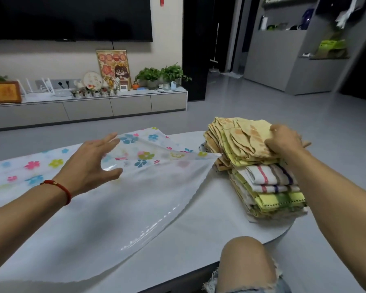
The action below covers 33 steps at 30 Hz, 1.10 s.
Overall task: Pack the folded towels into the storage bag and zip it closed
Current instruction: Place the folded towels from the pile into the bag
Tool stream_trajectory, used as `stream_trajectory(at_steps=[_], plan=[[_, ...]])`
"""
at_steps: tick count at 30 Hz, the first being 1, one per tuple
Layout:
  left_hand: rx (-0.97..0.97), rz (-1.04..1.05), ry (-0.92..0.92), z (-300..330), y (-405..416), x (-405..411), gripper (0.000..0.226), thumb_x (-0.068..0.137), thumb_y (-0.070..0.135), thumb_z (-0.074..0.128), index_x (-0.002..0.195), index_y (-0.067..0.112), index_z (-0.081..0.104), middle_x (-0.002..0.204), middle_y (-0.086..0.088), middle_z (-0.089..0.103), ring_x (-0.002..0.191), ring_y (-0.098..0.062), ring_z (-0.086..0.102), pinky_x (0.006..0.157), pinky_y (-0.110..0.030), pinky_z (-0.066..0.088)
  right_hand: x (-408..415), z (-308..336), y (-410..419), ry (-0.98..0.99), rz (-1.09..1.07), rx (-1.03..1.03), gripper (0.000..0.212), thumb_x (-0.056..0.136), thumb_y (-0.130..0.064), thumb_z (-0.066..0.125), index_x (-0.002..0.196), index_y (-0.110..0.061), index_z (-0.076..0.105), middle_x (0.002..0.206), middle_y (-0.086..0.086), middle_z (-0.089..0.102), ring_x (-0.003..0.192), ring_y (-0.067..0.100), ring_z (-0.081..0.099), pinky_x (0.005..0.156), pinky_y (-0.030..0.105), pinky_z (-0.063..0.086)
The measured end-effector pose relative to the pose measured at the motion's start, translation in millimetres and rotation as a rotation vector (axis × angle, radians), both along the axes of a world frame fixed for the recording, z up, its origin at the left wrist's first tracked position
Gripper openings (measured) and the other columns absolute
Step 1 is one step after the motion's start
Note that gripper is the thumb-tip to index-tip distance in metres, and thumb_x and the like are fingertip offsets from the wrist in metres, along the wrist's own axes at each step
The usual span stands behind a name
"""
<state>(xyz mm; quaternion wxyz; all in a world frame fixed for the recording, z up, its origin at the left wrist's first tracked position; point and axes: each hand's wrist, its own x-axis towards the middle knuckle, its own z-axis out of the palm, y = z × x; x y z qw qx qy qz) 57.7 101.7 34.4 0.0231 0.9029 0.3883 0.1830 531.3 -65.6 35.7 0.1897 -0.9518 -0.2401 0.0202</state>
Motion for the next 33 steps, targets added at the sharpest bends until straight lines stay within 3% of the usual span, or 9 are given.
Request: stream_trajectory(at_steps=[3, 5, 10, 13, 21, 25, 27, 31, 33], plan=[[0.039, 0.013, -0.017, -1.1, 0.7, 0.1, 0.086, 0.078, 0.047, 0.076, 0.151, 0.025, 0.037, 0.158, 0.008, 0.032, 0.133, -0.029, 0.042, 0.106, -0.048, 0.042, 6.9, 11.8, -3.6, -0.07, 0.063, 0.035, 0.056, 0.085, -0.014, 0.077, 0.135, -0.031, 0.058, 0.13, 0.017, 0.063, 0.133, 0.041, 0.045, 0.114, 0.058, 0.02], [0.054, 0.026, -0.018, 0.0, 0.5, -0.9, 0.086, 0.077, 0.047, 0.076, 0.15, 0.024, 0.037, 0.158, 0.008, 0.033, 0.131, -0.029, 0.043, 0.104, -0.05, 0.045, 10.7, 25.2, -7.1, -0.022, 0.169, 0.077, 0.06, 0.082, -0.008, 0.079, 0.133, -0.03, 0.057, 0.135, 0.014, 0.06, 0.13, 0.039, 0.046, 0.105, 0.051, 0.035], [0.048, 0.045, 0.014, 6.4, -5.8, -2.3, 0.088, 0.078, 0.048, 0.075, 0.152, 0.026, 0.034, 0.159, 0.007, 0.031, 0.133, -0.03, 0.04, 0.103, -0.052, 0.046, -5.8, 72.3, -22.4, 0.625, 0.336, 0.268, 0.048, 0.086, 0.003, 0.069, 0.122, -0.027, 0.069, 0.131, 0.012, 0.06, 0.109, 0.033, 0.063, 0.081, 0.039, 0.06], [0.038, 0.036, 0.039, 16.6, -9.7, -3.5, 0.087, 0.08, 0.047, 0.074, 0.153, 0.026, 0.031, 0.161, 0.008, 0.026, 0.134, -0.029, 0.038, 0.106, -0.051, 0.044, -43.5, 91.9, -33.8, 0.798, 0.493, 0.367, 0.037, 0.089, 0.001, 0.063, 0.113, -0.023, 0.078, 0.122, 0.014, 0.072, 0.093, 0.03, 0.073, 0.064, 0.035, 0.063], [0.04, -0.004, 0.008, 48.1, -10.4, -0.7, 0.093, 0.077, 0.041, 0.075, 0.154, 0.023, 0.026, 0.164, 0.013, 0.014, 0.137, -0.028, 0.033, 0.105, -0.053, 0.043, -218.1, 17.4, -0.2, 1.29, 0.999, 0.196, 0.043, 0.094, 0.006, 0.055, 0.129, -0.014, 0.071, 0.132, 0.009, 0.072, 0.113, 0.027, 0.071, 0.091, 0.038, 0.061], [0.04, -0.032, -0.015, 57.4, -16.4, 0.7, 0.092, 0.077, 0.044, 0.072, 0.154, 0.025, 0.025, 0.164, 0.016, 0.013, 0.136, -0.028, 0.032, 0.103, -0.054, 0.043, -270.3, -47.1, 81.1, 1.341, 0.773, 0.452, 0.046, 0.092, 0.008, 0.052, 0.125, -0.018, 0.073, 0.13, 0.015, 0.07, 0.107, 0.028, 0.069, 0.097, 0.043, 0.057], [0.052, -0.056, -0.008, 59.2, -19.6, -0.7, 0.092, 0.077, 0.045, 0.071, 0.154, 0.026, 0.025, 0.163, 0.017, 0.012, 0.137, -0.027, 0.031, 0.104, -0.053, 0.042, -269.0, -74.6, 120.7, 1.19, 0.536, 0.599, 0.044, 0.092, 0.004, 0.055, 0.127, -0.02, 0.069, 0.131, 0.018, 0.068, 0.097, 0.029, 0.068, 0.091, 0.047, 0.059], [0.034, -0.102, -0.038, 58.1, -28.2, -6.0, 0.091, 0.077, 0.046, 0.07, 0.154, 0.026, 0.026, 0.163, 0.019, 0.012, 0.139, -0.023, 0.031, 0.112, -0.045, 0.036, -259.9, -131.2, 155.9, 0.951, 0.152, 0.631, 0.046, 0.09, -0.001, 0.06, 0.132, -0.02, 0.063, 0.133, 0.019, 0.06, 0.098, 0.032, 0.066, 0.049, 0.031, 0.062], [0.031, -0.127, -0.057, 55.1, -32.8, -8.7, 0.09, 0.076, 0.046, 0.068, 0.153, 0.025, 0.029, 0.163, 0.018, 0.013, 0.14, -0.02, 0.031, 0.115, -0.034, 0.029, -256.1, -147.2, 167.4, 0.882, 0.106, 0.696, 0.042, 0.087, -0.006, 0.06, 0.126, -0.023, 0.065, 0.132, 0.016, 0.06, 0.104, 0.031, 0.066, 0.072, 0.035, 0.065]])
